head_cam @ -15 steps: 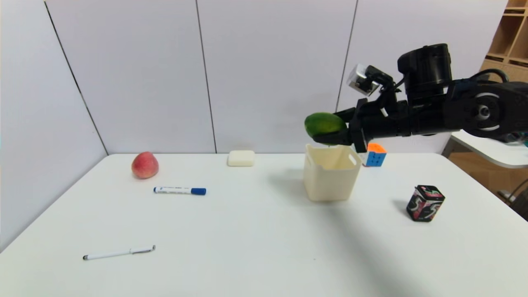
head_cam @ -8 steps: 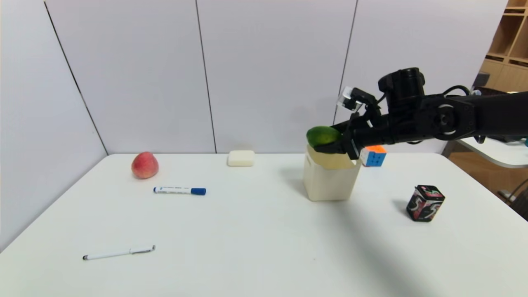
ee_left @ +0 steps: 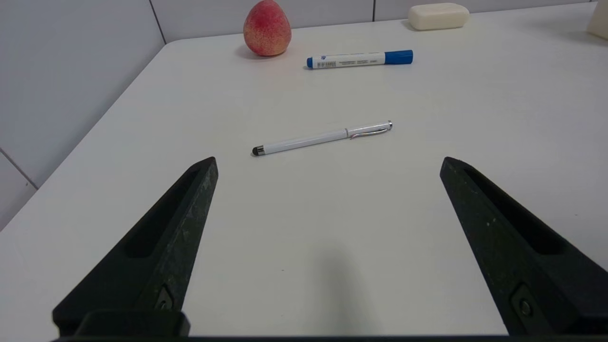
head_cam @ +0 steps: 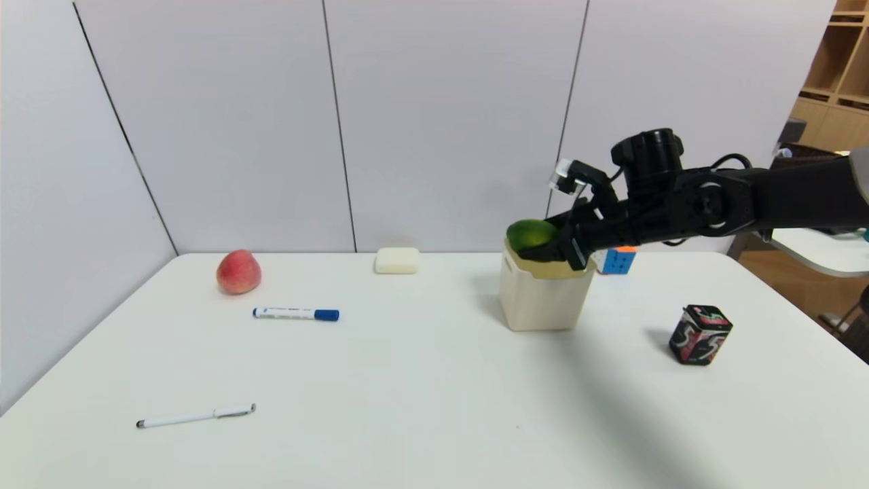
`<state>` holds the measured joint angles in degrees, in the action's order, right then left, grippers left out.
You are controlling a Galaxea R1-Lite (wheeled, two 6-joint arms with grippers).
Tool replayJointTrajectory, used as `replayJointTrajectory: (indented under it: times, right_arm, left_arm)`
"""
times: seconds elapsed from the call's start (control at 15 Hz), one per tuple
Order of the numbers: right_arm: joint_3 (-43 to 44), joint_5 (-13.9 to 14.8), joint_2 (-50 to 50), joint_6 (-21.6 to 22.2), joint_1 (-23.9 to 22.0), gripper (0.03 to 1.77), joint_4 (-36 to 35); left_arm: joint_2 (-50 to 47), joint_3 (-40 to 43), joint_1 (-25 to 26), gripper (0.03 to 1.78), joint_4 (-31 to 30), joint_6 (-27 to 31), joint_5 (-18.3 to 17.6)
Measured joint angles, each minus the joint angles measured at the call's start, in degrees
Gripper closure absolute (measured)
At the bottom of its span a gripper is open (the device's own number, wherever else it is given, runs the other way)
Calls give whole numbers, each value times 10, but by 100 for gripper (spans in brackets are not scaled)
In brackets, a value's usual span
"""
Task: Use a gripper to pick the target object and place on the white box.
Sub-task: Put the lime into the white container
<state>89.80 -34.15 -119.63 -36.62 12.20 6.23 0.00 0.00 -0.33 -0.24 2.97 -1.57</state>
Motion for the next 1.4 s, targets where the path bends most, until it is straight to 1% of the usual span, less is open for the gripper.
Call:
replayJointTrajectory:
  times: [0.53,0.6,0.73,0.93,1.2,1.4]
  right_arm:
    - [-4,-1,-3,-4,-5,79,0]
    - [-5,-1,-3,-4,-5,76,0]
    - [-6,0,-2,-6,-7,59,-1]
    - [-7,0,0,-8,-7,43,0]
    - [-8,-1,22,-6,-7,30,34]
    - [-23,-1,81,-1,-7,23,56]
  left_arm:
    - [0,0,0,12,0,0,0]
    - [0,0,0,12,0,0,0]
    - [0,0,0,12,0,0,0]
    - [0,0,0,12,0,0,0]
    - [0,0,0,12,0,0,0]
    - [0,0,0,12,0,0,0]
